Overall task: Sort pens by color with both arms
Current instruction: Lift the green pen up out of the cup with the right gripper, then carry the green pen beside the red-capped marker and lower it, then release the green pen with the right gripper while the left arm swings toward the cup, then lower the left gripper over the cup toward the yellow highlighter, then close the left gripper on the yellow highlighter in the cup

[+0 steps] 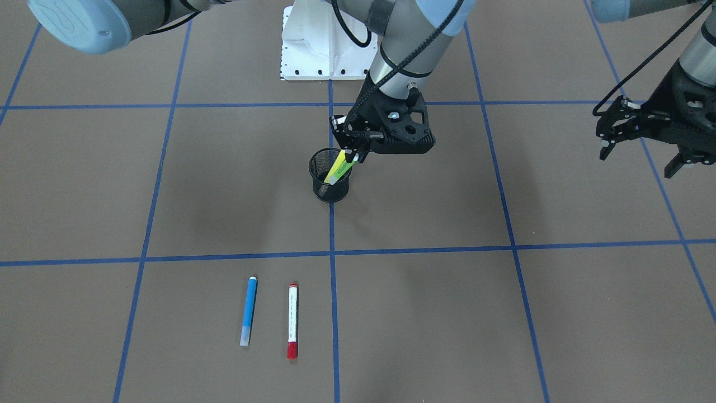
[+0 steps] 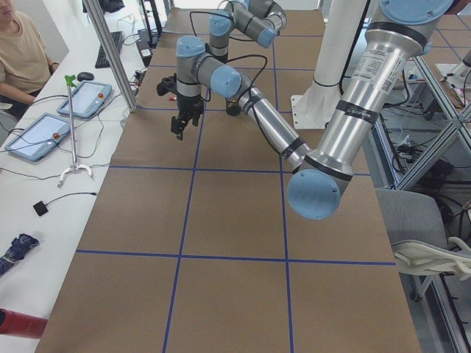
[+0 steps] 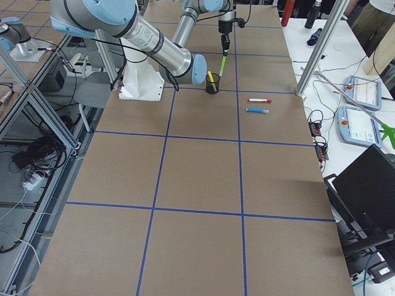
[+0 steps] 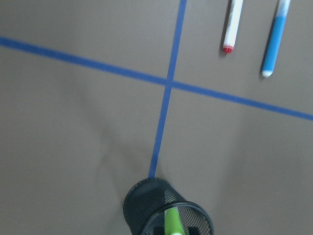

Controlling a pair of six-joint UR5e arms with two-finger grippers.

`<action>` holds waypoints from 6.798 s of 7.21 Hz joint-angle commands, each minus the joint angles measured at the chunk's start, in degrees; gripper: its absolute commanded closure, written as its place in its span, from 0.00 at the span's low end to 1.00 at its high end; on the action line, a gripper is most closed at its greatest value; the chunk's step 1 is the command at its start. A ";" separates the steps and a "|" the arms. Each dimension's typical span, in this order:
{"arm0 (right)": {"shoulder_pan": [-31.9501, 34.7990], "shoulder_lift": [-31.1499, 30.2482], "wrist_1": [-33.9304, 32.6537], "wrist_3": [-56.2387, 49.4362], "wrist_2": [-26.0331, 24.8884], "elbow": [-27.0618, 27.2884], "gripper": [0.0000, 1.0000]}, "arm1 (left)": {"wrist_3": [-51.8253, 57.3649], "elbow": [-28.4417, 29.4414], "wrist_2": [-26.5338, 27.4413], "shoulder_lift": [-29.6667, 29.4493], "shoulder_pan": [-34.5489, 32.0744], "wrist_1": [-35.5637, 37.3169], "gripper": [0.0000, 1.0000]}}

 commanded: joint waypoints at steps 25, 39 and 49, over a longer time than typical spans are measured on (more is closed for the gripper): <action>11.29 -14.56 43.06 4.61 1.66 -9.32 0.01 | -12.85 0.74 0.17 -4.48 5.44 0.35 0.00; 32.23 -38.12 26.21 -47.20 26.25 10.23 0.00 | -27.73 25.08 0.44 -32.35 32.08 6.33 0.24; 32.14 -38.38 26.29 -47.11 26.16 10.40 0.00 | -30.89 32.91 5.53 -36.48 36.49 3.95 0.35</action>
